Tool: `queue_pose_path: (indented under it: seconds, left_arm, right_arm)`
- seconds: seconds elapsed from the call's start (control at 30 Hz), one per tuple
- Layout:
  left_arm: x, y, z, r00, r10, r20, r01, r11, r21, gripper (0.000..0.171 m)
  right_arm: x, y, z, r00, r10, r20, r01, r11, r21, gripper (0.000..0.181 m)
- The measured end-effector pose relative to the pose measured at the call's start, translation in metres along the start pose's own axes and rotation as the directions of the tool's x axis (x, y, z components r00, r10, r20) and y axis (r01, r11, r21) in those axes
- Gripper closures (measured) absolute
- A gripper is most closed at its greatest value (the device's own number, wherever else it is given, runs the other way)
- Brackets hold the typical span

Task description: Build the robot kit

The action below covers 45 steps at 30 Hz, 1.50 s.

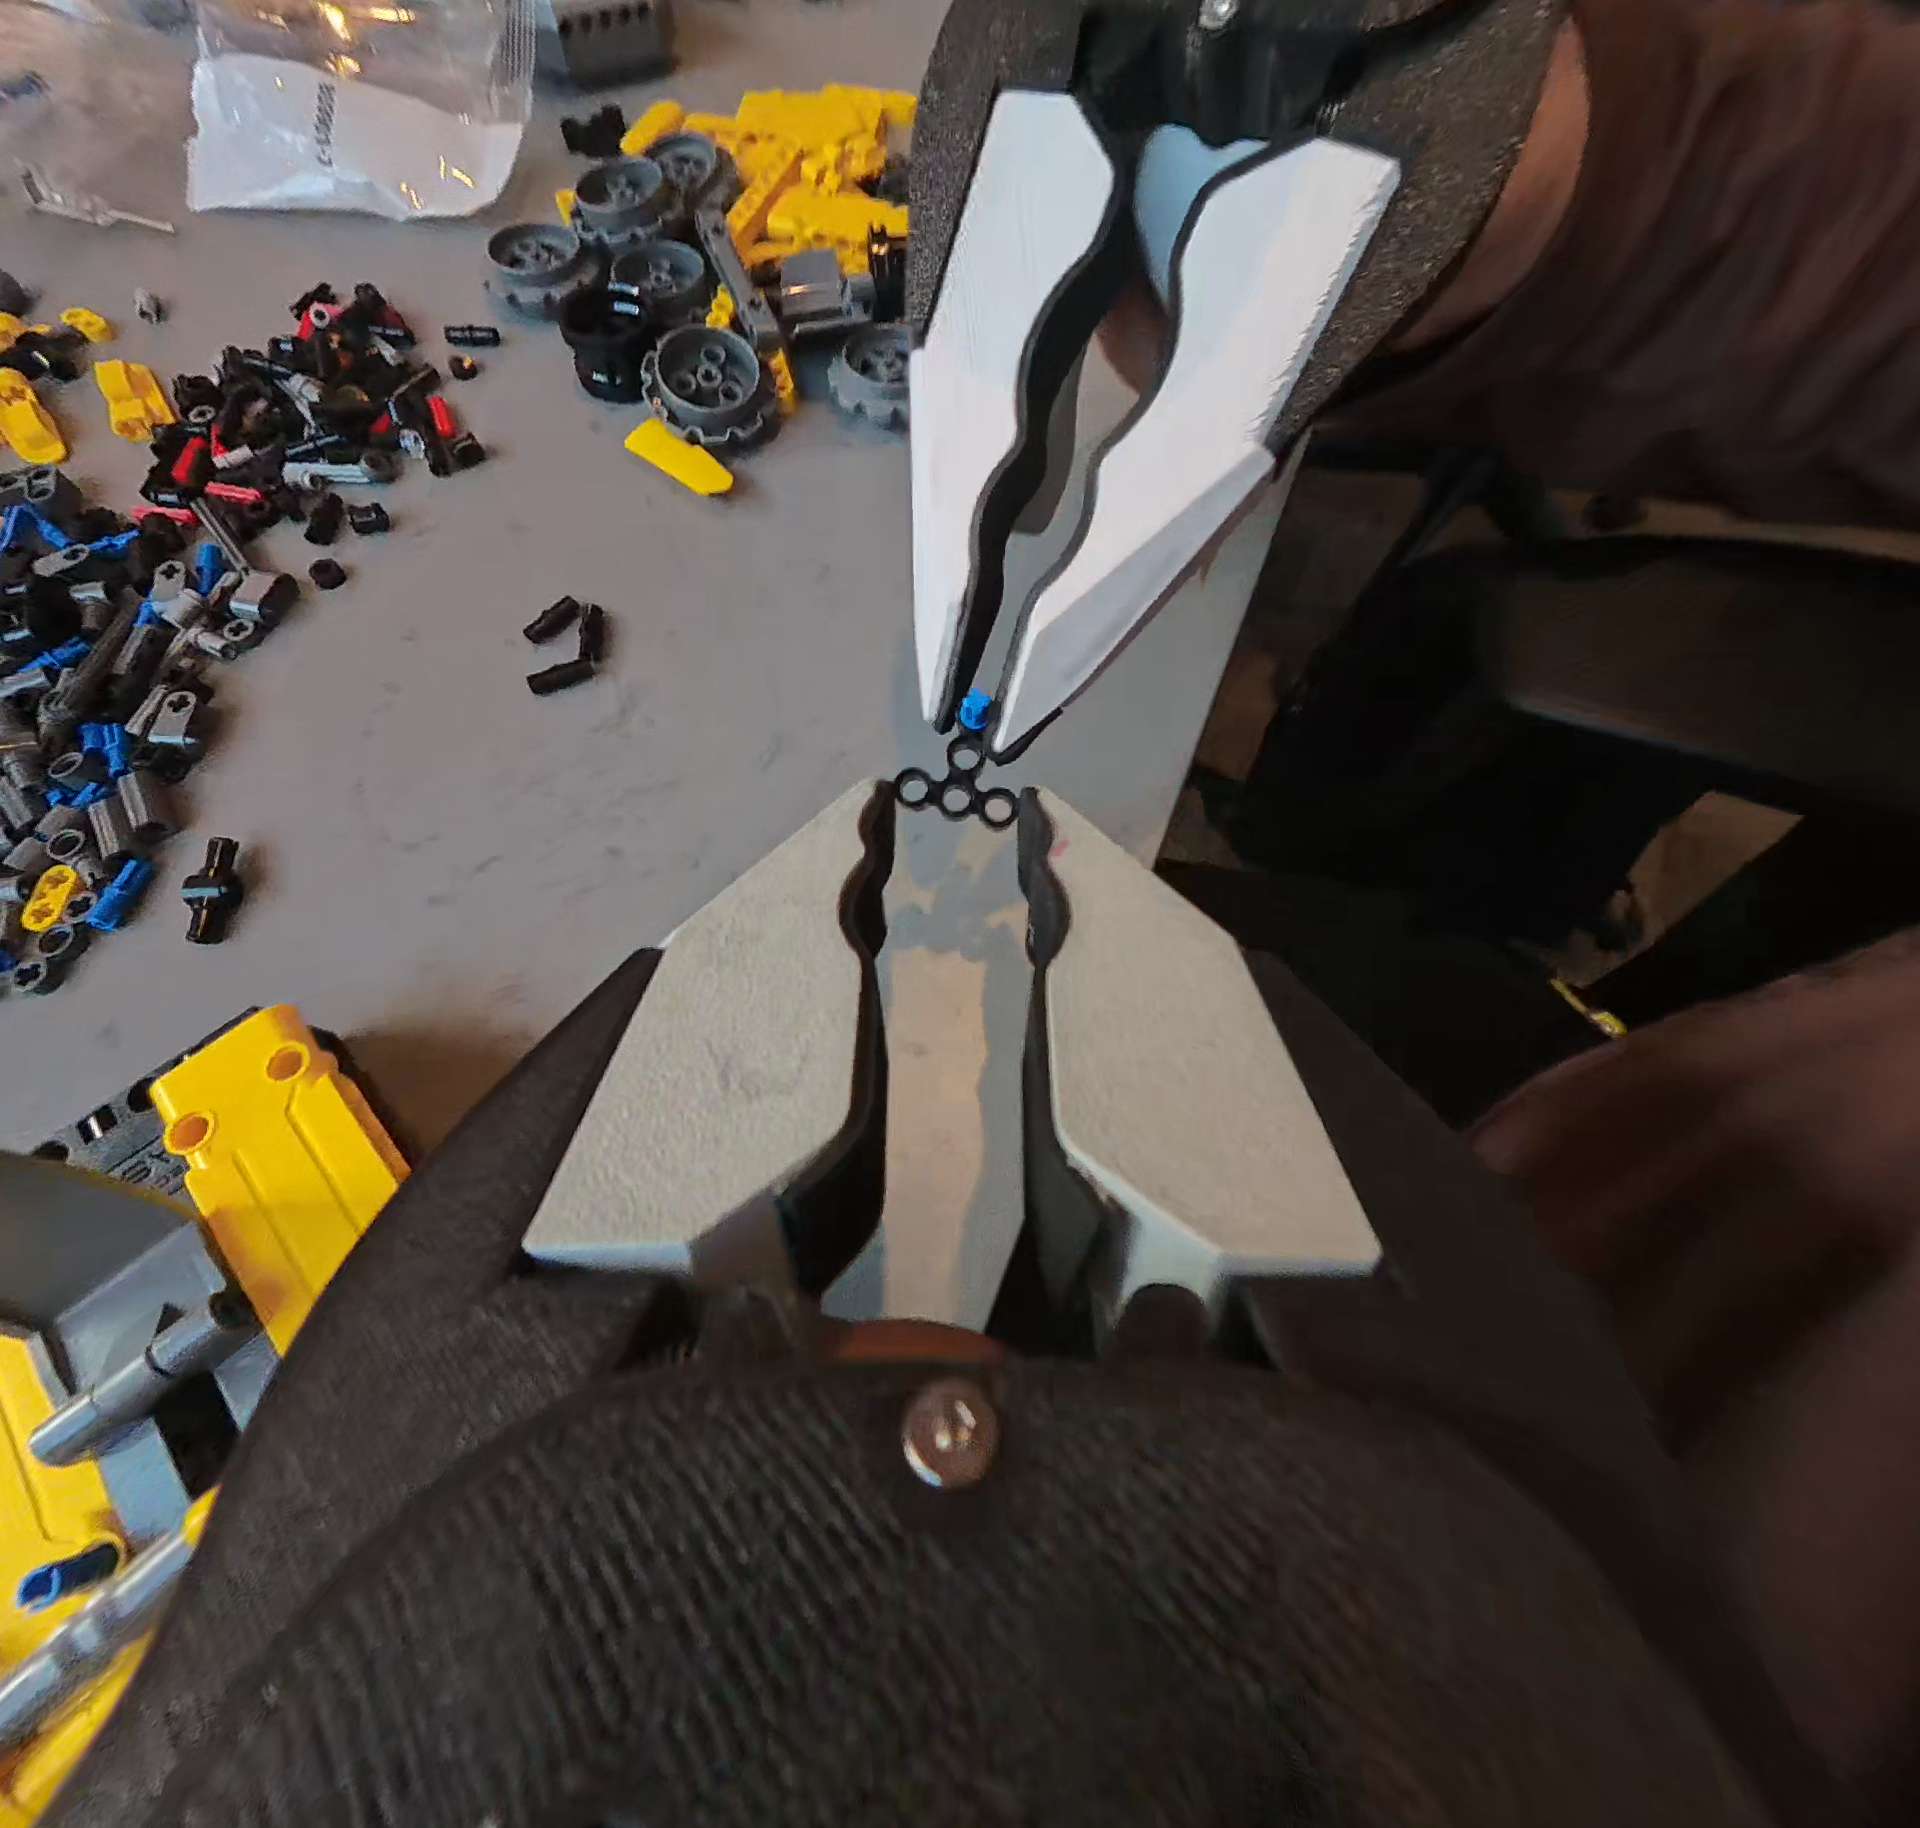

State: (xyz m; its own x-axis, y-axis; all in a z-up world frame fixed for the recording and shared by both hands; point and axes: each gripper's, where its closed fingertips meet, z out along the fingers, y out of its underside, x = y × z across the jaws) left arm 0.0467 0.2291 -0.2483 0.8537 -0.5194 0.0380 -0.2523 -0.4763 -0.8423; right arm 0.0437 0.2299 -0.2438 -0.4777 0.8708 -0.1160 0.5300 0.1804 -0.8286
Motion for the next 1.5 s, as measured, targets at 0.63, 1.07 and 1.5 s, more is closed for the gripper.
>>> queue_pose_path:
  seconds: [0.63,1.07,1.5]
  left_arm:
    - [0.041,-0.007,-0.072,0.991,0.009,-0.134,0.025,0.969,0.245,0.147]
    - [0.048,0.065,-0.112,0.965,-0.025,-0.259,0.111,0.94,0.323,0.147]
    - [0.025,0.07,-0.111,0.958,-0.091,-0.271,0.18,0.928,0.325,0.147]
  right_arm:
    - [0.033,0.036,0.028,0.994,-0.097,-0.048,0.081,0.963,-0.257,0.177]
    - [0.06,0.013,0.002,0.922,0.082,-0.377,-0.076,0.997,0.032,0.145]
    - [0.111,0.008,-0.041,0.665,0.168,-0.728,-0.067,0.984,0.166,0.137]
